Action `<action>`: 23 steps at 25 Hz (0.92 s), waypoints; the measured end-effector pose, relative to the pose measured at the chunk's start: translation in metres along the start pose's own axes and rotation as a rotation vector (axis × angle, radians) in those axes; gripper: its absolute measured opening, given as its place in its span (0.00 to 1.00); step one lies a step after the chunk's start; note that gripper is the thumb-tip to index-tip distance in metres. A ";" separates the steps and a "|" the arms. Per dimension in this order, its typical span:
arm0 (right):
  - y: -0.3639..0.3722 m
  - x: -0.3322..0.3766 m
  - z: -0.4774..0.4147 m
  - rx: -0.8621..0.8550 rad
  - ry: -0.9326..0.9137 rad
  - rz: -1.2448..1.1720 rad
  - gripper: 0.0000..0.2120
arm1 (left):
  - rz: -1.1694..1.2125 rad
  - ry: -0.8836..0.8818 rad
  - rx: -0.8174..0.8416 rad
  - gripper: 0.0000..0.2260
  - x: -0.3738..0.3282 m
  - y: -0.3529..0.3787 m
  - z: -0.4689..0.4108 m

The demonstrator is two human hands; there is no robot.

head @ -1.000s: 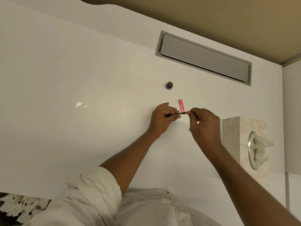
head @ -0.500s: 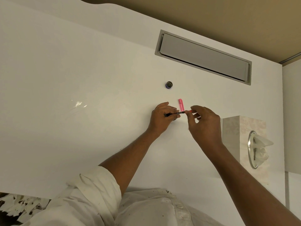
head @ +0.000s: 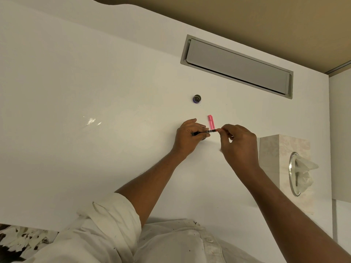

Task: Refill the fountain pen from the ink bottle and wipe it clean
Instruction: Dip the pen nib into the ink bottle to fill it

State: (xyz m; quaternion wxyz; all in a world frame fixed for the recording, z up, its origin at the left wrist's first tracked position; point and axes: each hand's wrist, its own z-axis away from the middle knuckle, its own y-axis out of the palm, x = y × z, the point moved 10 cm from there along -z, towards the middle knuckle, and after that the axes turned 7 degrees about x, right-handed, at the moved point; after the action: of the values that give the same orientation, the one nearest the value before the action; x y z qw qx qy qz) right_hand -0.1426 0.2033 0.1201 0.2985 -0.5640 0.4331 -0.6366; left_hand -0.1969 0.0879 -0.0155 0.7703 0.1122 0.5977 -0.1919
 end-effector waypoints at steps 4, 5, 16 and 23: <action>-0.001 -0.002 -0.001 -0.003 0.009 0.002 0.06 | -0.005 -0.002 0.007 0.08 -0.002 0.000 0.000; -0.001 -0.001 -0.001 -0.009 0.010 -0.006 0.05 | -0.006 -0.002 0.008 0.08 -0.002 0.000 0.000; -0.002 0.002 0.002 -0.021 -0.021 -0.032 0.04 | -0.020 0.009 0.000 0.07 -0.004 0.000 0.001; 0.001 -0.002 -0.002 0.023 0.007 0.000 0.06 | -0.041 0.030 -0.012 0.08 -0.006 -0.002 0.001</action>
State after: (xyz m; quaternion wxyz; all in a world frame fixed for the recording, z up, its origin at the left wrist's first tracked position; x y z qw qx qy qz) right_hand -0.1440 0.2054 0.1186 0.3035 -0.5584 0.4266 -0.6435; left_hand -0.1983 0.0866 -0.0095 0.7578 0.0981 0.6124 -0.2025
